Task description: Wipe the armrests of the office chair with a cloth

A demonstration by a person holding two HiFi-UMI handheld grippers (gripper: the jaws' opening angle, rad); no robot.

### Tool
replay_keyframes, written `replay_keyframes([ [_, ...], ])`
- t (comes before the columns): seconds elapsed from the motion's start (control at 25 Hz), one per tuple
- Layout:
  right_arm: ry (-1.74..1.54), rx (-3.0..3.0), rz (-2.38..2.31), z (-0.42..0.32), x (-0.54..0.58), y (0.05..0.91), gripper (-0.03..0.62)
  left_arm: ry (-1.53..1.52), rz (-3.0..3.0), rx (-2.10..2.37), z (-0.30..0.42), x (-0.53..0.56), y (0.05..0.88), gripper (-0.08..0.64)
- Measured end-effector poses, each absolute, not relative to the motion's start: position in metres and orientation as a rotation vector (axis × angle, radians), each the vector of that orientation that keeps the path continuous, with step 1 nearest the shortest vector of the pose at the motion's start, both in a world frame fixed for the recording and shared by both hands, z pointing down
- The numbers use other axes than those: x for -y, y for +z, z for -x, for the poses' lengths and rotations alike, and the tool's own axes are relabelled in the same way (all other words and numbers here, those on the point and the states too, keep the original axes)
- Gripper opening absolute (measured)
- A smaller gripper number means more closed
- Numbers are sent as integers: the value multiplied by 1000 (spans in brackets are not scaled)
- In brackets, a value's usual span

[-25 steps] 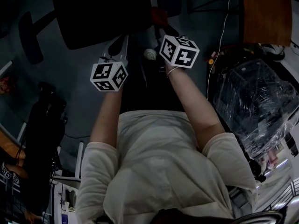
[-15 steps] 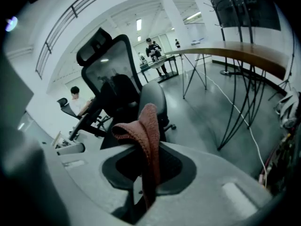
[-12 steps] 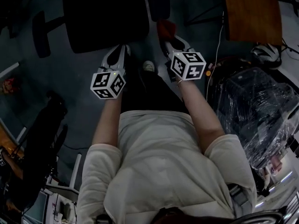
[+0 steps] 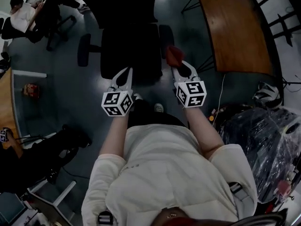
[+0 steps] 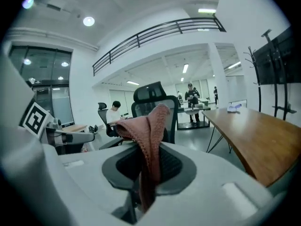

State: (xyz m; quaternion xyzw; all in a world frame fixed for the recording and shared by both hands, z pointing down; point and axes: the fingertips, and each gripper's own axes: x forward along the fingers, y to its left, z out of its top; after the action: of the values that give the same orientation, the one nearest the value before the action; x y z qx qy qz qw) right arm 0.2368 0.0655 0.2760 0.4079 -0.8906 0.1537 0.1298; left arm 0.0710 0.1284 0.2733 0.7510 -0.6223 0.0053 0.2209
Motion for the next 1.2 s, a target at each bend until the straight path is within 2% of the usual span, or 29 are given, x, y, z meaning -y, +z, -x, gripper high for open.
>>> replay_keyframes([
  [0.24, 287, 2713, -1118, -234, -92, 219, 44, -138, -2158, 1922, -44, -152, 186, 17],
  [0.48, 99, 2751, -1135, -237, -137, 177, 44, -262, -2245, 2028, -40, -216, 139, 17],
  [1.2, 122, 2612, -1255, -230, -389, 207, 45, -333, -2411, 1890, -35, -470, 137, 17],
])
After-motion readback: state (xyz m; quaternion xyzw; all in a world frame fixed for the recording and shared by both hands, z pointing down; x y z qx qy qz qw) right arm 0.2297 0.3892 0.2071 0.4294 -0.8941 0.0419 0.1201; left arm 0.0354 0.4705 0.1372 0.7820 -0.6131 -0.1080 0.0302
